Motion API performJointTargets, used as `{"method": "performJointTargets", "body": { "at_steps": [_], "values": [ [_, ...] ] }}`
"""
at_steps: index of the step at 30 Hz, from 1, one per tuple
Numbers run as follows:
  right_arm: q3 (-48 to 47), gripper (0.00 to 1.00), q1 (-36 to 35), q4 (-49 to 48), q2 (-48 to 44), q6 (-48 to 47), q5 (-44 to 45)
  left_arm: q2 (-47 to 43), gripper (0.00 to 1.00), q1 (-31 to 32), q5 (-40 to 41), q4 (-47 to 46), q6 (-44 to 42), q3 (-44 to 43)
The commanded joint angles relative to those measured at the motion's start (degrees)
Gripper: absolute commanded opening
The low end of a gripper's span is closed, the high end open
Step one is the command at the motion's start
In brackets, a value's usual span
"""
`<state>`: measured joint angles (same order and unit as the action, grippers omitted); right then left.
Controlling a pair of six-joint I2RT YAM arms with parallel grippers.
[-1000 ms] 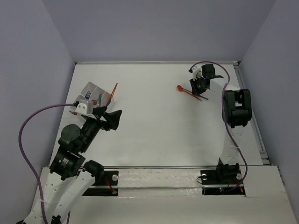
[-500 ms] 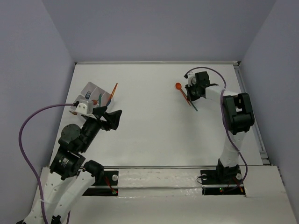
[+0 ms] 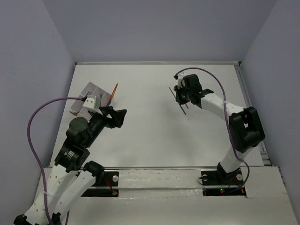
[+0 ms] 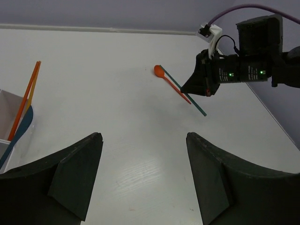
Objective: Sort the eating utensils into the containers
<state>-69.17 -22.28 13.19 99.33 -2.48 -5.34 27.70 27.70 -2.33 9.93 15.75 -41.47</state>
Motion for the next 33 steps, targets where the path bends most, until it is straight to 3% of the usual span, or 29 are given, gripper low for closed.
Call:
{"method": "performJointTargets", "body": {
  "at_steps": [1, 6, 10, 13, 21, 33],
  "values": [
    [2.98, 0.07, -2.32, -2.64, -3.08, 5.72, 2.28, 3.05, 0.83, 0.33, -2.68, -3.34, 2.44, -0.71],
    [9.74, 0.07, -8.46, -8.96, -9.32, 10.2, -1.51, 7.0, 0.75, 0.33, -5.92, -6.93, 9.01, 0.07],
    [15.8, 0.07, -11.89, -14.66, -15.55, 13.46, -10.02, 12.0, 0.66, 0.33, -12.51, -14.05, 16.3, 3.14],
    [19.05, 0.07, -13.57, -18.7, -19.85, 15.48, -13.18, 16.48, 0.66, 0.33, -13.32, -23.52, 22.11, 6.66],
    [23.98, 0.07, -15.42, -27.94, -23.74, 19.79, -22.16, 29.93, 0.67, 0.95, -12.79, -36.99, 29.25, 10.36],
    [25.75, 0.07, -15.42, -33.93, -22.34, 24.1, -30.51, 35.83, 0.7, 4.11, -12.35, -44.29, 30.3, 9.39]
  ]
}}
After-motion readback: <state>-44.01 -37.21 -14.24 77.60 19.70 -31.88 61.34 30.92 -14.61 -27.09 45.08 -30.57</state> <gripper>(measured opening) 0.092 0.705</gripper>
